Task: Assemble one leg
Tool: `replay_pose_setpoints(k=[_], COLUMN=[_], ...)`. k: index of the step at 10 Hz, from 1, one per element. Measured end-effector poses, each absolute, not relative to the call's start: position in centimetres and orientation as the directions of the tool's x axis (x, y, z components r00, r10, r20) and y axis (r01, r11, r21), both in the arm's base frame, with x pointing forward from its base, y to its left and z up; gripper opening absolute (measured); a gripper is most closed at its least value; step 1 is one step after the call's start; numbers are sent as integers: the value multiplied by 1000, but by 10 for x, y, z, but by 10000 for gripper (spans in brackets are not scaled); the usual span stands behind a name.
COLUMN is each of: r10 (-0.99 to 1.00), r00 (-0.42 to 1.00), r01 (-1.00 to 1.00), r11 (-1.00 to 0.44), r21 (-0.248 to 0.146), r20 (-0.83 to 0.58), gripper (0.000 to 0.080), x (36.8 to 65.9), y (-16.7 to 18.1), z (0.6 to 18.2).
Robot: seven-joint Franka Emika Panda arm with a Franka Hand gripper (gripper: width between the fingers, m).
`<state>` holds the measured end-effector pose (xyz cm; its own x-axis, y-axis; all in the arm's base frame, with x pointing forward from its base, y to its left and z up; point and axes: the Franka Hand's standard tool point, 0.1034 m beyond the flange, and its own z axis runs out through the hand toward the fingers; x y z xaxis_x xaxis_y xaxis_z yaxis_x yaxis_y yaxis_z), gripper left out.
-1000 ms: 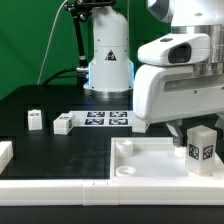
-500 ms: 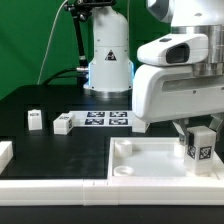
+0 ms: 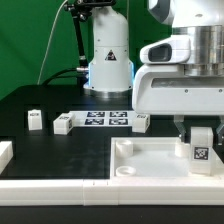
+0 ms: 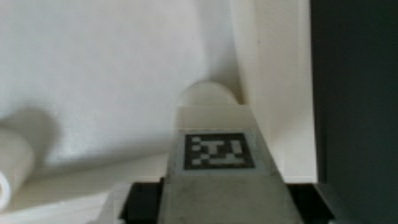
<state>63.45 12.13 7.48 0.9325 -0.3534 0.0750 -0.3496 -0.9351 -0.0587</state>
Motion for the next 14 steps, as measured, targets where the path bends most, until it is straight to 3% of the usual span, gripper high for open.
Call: replay_pose_setpoints(k=[3,5,7,9,10,11,14], r10=[-709,-835,-877,-849,-832,-785,-491], r00=[703,548,480,528,554,620,868], r01=[-702,-828,-869,-841,-824,-777,-483], r11=[-704,-548,-477,-525,-552,-617,-870], r21=[-107,-117,-131,-129,-129,-120,-104], r20=[60,37,7,13,18,22,74], gripper=[291,291,291,291,485,601,646], x=[633,633,633,633,634,634,636], y=[121,121,119,119,118,119,117], z=[74,74,74,74,74,76,77])
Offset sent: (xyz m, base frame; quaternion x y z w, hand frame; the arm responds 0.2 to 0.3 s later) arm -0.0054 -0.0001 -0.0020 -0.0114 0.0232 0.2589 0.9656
